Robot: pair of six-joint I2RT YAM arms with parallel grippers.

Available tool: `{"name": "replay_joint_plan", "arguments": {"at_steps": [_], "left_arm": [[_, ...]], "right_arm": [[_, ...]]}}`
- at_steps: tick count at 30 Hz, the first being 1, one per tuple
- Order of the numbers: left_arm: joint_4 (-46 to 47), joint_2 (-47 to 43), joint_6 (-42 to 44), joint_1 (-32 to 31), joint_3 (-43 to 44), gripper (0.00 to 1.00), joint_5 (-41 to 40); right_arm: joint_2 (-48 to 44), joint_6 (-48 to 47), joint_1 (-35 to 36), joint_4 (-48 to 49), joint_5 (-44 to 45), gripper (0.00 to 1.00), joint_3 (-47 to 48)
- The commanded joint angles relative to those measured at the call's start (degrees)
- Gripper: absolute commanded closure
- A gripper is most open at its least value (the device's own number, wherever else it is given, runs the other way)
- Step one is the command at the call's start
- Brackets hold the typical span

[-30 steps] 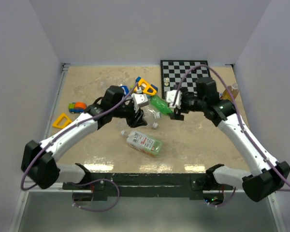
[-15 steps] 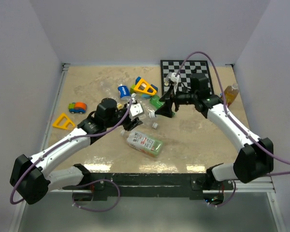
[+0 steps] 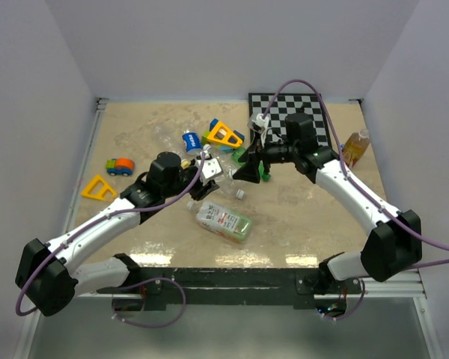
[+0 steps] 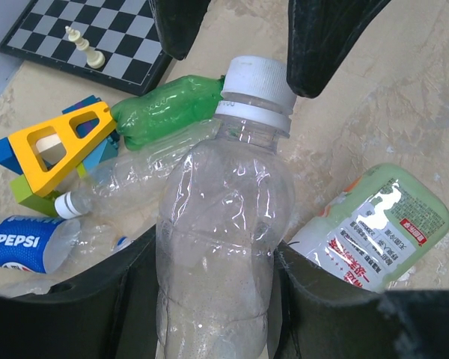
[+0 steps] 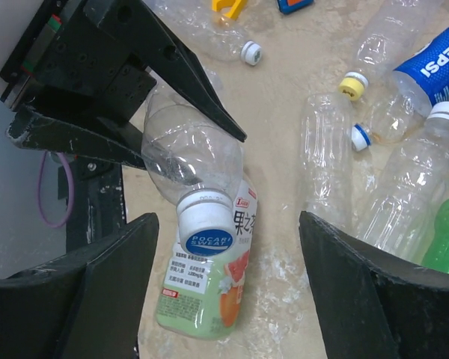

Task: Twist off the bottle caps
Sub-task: Unscrew the bottle cap from the plastic bottle.

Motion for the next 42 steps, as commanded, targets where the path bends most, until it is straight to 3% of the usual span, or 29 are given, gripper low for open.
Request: {"name": "replay_joint_plan", "arguments": {"at_steps": [1, 7, 14, 20, 23, 25, 31, 34, 37, 40, 42], "left_arm": [[3.02, -0.28, -0.18, -0.23, 1.15, 1.00, -0.50], [3.19, -0.37, -0.44, -0.14, 1.15, 1.00, -0.76], [3.11, -0.55, -0.53, -0.14, 1.24, 1.00, -0.59], [3.19, -0.72, -0.44, -0.15, 1.16, 1.00, -0.59], [3.19, -0.99, -0.18, -0.23, 0.98, 1.00, -0.33], [3.19, -1.08, 0.09, -0.14, 0.89, 1.00, 0.11], [3.11, -1.25, 0.96, -0.23, 0.37, 1.00, 4.94], [3.11, -1.43, 1.23, -0.23, 0.37, 1.00, 6.35], [3.11, -1.51, 1.32, -0.23, 0.19, 1.00, 6.79], [3.02, -1.78, 1.49, -0.15, 0.01, 1.00, 6.71], [3.11, -1.78, 1.49, -0.14, 0.10, 1.00, 6.79]], "right_arm": [[-0.16, 1.39, 0.10, 1.29, -1.23, 0.23, 1.75], [0.72, 1.57, 0.36, 1.21, -1.50, 0.31, 1.66], [1.69, 0.95, 0.54, 0.59, -3.16, 0.52, 2.10], [2.48, -1.85, 0.71, -1.25, -5.89, 0.86, 2.98], [3.09, -7.72, 0.80, -5.28, -8.17, 1.00, 4.55], [4.23, -17.71, 1.24, -13.68, -9.84, 1.00, 7.10], [9.60, -68.75, 5.63, -47.27, -3.01, 1.00, 18.26], [5.66, -83.91, 5.73, -45.84, 3.75, 1.00, 15.39], [-1.10, -80.98, 5.73, -29.78, 9.13, 1.00, 9.50], [0.10, -77.54, 5.64, -31.47, 6.42, 1.00, 13.25], [0.55, -72.11, 5.64, -30.88, 3.70, 0.95, 13.62]]}}
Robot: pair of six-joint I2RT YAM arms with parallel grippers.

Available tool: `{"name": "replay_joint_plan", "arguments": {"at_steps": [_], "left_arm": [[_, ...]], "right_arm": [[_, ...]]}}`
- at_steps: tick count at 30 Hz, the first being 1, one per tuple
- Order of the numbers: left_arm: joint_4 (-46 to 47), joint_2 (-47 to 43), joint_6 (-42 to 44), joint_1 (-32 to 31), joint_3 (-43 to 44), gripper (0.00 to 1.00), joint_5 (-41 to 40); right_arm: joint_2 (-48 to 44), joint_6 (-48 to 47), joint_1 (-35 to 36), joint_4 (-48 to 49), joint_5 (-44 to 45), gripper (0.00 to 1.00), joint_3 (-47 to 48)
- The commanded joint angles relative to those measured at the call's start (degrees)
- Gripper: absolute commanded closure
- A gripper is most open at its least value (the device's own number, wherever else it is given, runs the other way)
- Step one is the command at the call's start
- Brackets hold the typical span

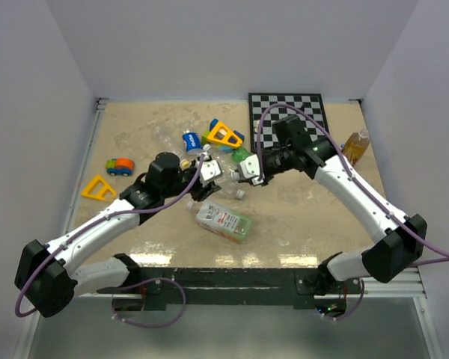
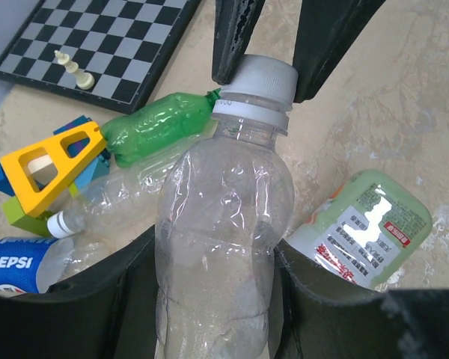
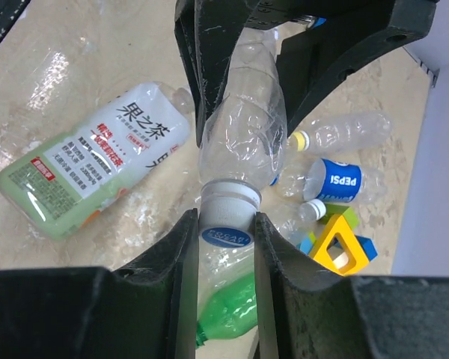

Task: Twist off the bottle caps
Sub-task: Unscrew the bottle cap from the plastic bottle.

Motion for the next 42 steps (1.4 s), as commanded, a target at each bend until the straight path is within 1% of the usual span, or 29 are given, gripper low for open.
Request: {"name": "replay_joint_plan", "arguments": {"at_steps": [1, 3, 5, 8, 10, 11, 12, 13, 15, 16, 18, 19, 22, 24, 26, 29, 31, 37, 42], "left_arm": [[1.90, -1.36, 1.01, -0.10, 0.73, 1.00, 3.54], [1.90, -1.45, 0.93, -0.10, 0.73, 1.00, 3.71], [1.90, -1.63, 0.92, -0.19, 0.56, 1.00, 3.71], [1.90, -1.63, 0.75, -0.10, 0.73, 1.00, 3.71], [1.90, -1.45, 0.57, -0.19, 0.74, 1.00, 3.63], [1.99, -1.45, 0.49, -0.19, 0.73, 1.00, 3.62], [1.99, -1.45, 0.40, -0.10, 0.73, 1.00, 3.62], [2.08, -1.45, 0.31, -0.10, 0.91, 1.00, 3.71], [2.08, -1.19, 0.05, -0.10, 0.82, 1.00, 3.71], [2.08, -1.19, -0.04, -0.10, 0.91, 1.00, 3.89], [2.25, -1.01, -0.30, -0.19, 1.00, 1.00, 3.98], [2.26, -0.84, -0.48, -0.19, 1.00, 1.00, 3.89], [2.34, -0.75, -0.83, -0.19, 1.00, 1.00, 4.06], [2.43, -0.75, -0.83, -0.10, 1.09, 1.00, 3.80], [2.43, -0.57, -0.75, -0.10, 1.09, 1.00, 3.54], [2.34, -0.57, -0.83, -0.10, 1.09, 1.00, 3.36], [2.34, -0.48, -0.83, -0.10, 1.00, 1.00, 3.27], [2.26, -0.13, -0.83, -0.10, 1.09, 1.00, 2.75], [2.17, -0.05, -0.83, -0.19, 1.09, 1.00, 2.13]], "right_arm": [[0.07, 3.02, -0.55, 2.52, -1.46, 0.89, 1.94], [-1.60, 9.43, -0.46, 4.89, -2.53, 0.71, 0.98], [-3.27, 17.51, -0.64, 7.79, -1.39, 0.51, 0.71], [-5.64, 23.08, -2.56, 7.89, -0.95, 0.31, 1.24], [-7.66, 26.50, -3.97, 7.80, -0.77, 0.27, 1.15], [-8.72, 27.56, -4.93, 7.63, -0.77, 0.21, 1.06], [-9.77, 29.31, -5.73, 7.89, -0.77, 0.20, 0.63], [-10.91, 30.98, -6.78, 8.15, -0.86, 0.16, 0.19], [-13.20, 35.89, -8.80, 10.51, -1.30, 0.14, -1.21], [-14.51, 40.79, -9.77, 13.66, -0.78, 0.14, -2.61], [-16.10, 55.54, -10.30, 21.48, 2.99, 0.13, -4.99], [-15.93, 62.74, -10.30, 23.86, 3.62, 0.12, -5.96], [-15.15, 75.52, -10.39, 31.16, 1.00, 0.14, -10.79], [-13.48, 78.88, -10.22, 33.10, -2.94, 0.16, -11.68], [-11.03, 80.65, -9.87, 33.03, -4.63, 0.17, -11.25], [-6.89, 79.60, -8.38, 29.69, -3.59, 0.19, -8.88], [-5.39, 80.13, -7.41, 29.33, -3.58, 0.20, -8.52], [-3.54, 79.43, -4.86, 27.93, -1.74, 0.22, -8.52], [-3.45, 78.03, -4.77, 26.35, -0.42, 0.27, -8.52]]}}
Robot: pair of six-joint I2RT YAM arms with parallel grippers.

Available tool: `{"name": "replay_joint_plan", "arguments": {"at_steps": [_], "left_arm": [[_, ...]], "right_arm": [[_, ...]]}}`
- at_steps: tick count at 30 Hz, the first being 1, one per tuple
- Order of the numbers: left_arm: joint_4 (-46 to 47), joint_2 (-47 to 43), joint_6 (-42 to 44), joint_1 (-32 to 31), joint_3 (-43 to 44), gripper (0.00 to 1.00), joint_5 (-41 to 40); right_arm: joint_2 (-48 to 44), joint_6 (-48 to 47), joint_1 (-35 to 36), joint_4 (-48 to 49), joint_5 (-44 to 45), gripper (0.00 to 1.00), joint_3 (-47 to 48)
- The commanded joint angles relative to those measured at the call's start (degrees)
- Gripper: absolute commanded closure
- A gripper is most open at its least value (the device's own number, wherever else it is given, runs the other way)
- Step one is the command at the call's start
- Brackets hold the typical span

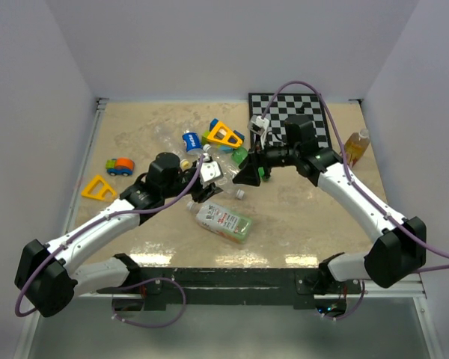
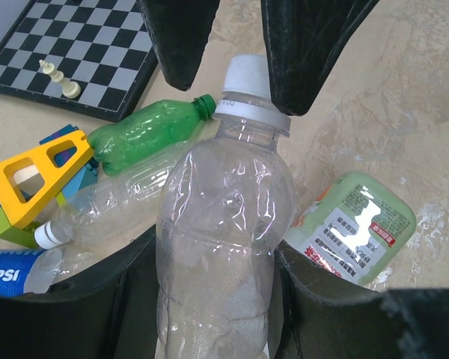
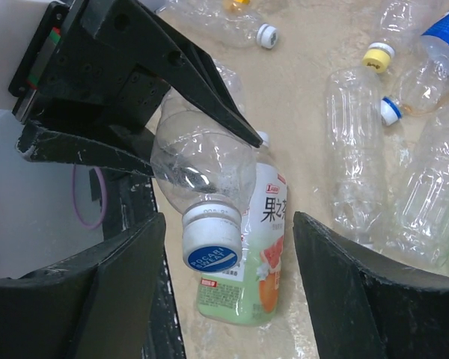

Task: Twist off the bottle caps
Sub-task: Unscrew the bottle cap from the plastic bottle.

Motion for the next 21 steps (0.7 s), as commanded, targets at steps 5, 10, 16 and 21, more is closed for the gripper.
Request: {"name": "replay_joint_plan", "arguments": {"at_steps": [5, 10, 16, 21], "left_arm": [[1.29, 0.11, -0.51, -0.14, 1.17, 1.00, -0.98], [1.20, 0.02, -0.51, -0.14, 1.35, 1.00, -1.59], [1.12, -0.07, -0.51, -0.14, 1.35, 1.00, -1.59], [1.12, 0.11, -0.16, -0.15, 1.17, 1.00, -1.15]], "right_arm": [[-0.76, -3.03, 0.09, -3.96, 2.38, 0.35, 2.48], [-1.03, -4.36, 0.17, -5.28, 3.00, 0.40, 2.74], [-0.24, -6.46, 0.17, -6.51, 1.86, 0.68, 3.88], [1.08, -14.00, 0.35, -10.28, -0.25, 1.00, 6.25]]}}
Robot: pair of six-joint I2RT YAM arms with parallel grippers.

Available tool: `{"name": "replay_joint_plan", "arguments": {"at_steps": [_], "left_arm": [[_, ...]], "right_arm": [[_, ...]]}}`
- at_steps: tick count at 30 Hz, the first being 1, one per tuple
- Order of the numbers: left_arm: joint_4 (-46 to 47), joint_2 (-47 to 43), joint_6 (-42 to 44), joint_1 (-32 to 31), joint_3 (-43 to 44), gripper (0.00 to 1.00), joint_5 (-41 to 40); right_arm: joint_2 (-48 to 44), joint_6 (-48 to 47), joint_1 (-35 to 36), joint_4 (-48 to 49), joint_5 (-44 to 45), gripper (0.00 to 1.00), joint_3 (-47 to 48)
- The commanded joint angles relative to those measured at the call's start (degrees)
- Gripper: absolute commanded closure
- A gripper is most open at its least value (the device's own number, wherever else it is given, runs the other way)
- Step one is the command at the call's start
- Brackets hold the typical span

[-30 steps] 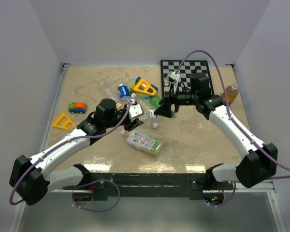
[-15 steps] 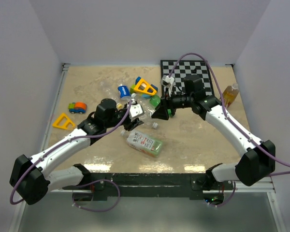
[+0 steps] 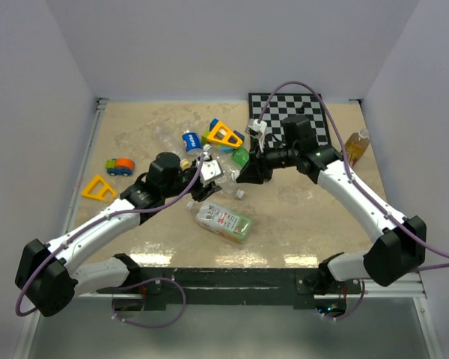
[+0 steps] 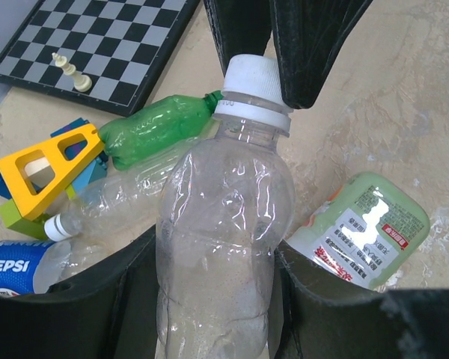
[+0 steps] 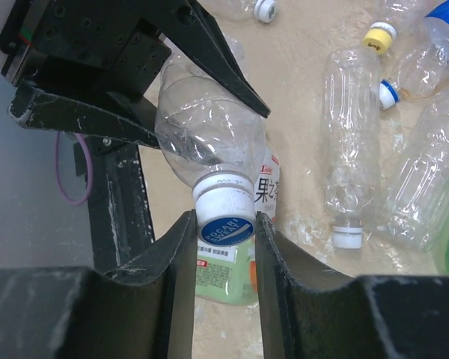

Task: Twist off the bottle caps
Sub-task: Unscrew the bottle cap from the plastic bottle.

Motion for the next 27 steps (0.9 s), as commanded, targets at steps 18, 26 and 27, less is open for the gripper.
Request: {"name": "replay_joint_plan", "arguments": {"at_steps": [18, 26, 27], "left_arm": [[0.83, -0.33, 0.26, -0.23, 1.00, 1.00, 3.25], [0.83, -0.51, 0.09, -0.15, 1.00, 1.00, 3.69], [0.83, -0.51, 0.09, -0.14, 1.09, 1.00, 3.78]], "right_arm": [[-0.07, -75.75, 3.12, -17.08, 10.10, 0.88, 11.86], [-2.61, -61.52, 3.03, -13.76, 3.23, 0.48, 9.58], [-2.78, -59.85, 2.95, -13.58, 2.97, 0.43, 9.76]]}}
